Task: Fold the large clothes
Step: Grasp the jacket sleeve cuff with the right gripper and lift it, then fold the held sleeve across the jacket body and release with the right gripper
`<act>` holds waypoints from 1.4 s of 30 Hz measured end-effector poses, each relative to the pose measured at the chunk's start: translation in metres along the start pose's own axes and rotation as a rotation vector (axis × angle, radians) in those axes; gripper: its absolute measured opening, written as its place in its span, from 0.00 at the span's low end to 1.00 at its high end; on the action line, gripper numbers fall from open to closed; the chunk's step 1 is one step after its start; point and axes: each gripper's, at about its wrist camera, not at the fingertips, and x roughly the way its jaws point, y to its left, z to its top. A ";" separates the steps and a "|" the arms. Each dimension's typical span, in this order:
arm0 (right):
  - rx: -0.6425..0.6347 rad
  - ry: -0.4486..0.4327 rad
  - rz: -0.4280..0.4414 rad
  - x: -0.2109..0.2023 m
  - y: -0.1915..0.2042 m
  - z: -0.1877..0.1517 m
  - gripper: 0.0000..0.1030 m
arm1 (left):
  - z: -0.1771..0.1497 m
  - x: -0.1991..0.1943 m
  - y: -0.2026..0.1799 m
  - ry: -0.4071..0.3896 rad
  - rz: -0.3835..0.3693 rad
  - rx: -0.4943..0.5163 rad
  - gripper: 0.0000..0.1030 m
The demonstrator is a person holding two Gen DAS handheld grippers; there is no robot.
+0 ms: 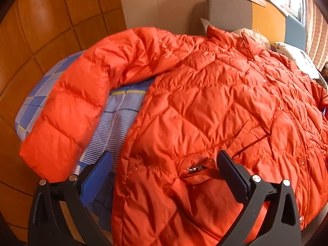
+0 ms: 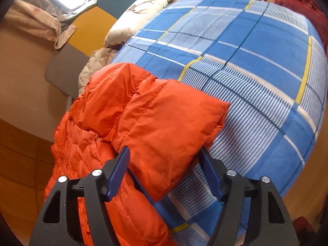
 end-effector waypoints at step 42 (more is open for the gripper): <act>-0.407 -0.228 -0.101 0.002 0.167 0.097 0.05 | 0.004 0.030 0.043 -0.017 0.039 -0.107 0.98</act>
